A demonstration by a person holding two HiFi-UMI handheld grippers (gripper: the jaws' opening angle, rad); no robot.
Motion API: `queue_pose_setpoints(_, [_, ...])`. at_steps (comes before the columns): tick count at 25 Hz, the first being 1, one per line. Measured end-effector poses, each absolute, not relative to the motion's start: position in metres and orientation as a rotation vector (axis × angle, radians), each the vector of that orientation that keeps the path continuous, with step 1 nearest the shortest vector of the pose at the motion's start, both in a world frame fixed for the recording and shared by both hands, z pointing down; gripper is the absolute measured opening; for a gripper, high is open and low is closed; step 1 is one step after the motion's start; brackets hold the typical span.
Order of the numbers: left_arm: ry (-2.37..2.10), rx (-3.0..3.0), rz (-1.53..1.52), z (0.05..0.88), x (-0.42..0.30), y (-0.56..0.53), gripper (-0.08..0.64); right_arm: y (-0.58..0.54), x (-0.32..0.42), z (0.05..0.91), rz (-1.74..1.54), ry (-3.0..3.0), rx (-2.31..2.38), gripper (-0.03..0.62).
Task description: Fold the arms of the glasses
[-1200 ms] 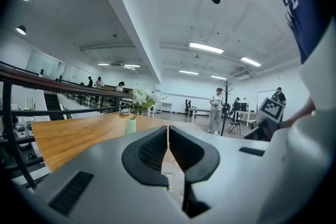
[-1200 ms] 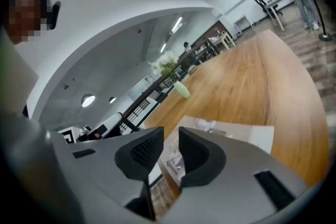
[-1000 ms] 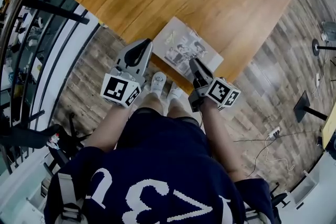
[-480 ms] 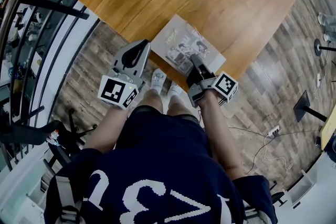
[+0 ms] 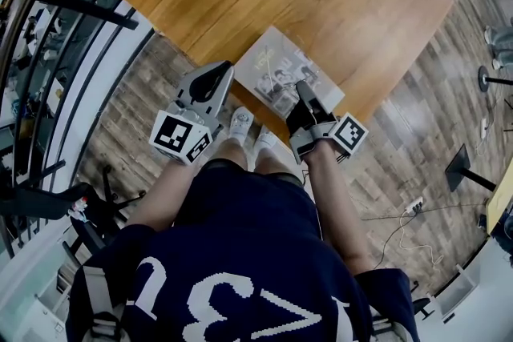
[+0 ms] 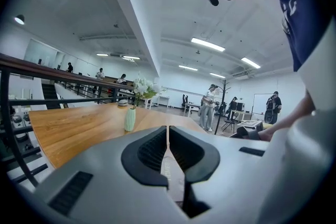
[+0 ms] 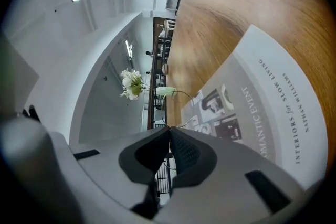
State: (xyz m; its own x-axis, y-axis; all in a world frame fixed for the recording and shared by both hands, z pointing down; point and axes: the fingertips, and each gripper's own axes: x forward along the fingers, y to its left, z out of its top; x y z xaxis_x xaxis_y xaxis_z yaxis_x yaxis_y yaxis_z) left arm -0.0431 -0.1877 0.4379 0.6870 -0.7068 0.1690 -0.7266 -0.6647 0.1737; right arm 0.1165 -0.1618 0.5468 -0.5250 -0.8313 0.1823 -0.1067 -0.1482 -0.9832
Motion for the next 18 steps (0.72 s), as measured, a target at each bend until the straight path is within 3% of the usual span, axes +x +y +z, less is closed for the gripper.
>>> queue_pose_setpoints(7, [-0.894, 2.556, 0.01, 0.437, -0.02, -0.19, 0.028, -0.173, 0.116, 0.495, -1.561, 1.702, -0.977, 0.028])
queue_pose_setpoints(9, [-0.848, 2.523, 0.001, 0.436, -0.014, -0.194, 0.114, -0.175, 0.114, 0.483, -1.53, 1.728, -0.961, 0.028])
queue_pose_setpoints(11, [-0.799, 2.484, -0.007, 0.436, -0.009, -0.198, 0.14, -0.176, 0.111, 0.47, -1.499, 1.759, -0.946, 0.028])
queue_pose_setpoints(18, [-0.643, 2.367, -0.033, 0.44, 0.008, -0.204, 0.127, -0.176, 0.103, 0.445, -1.439, 1.829, -0.907, 0.028])
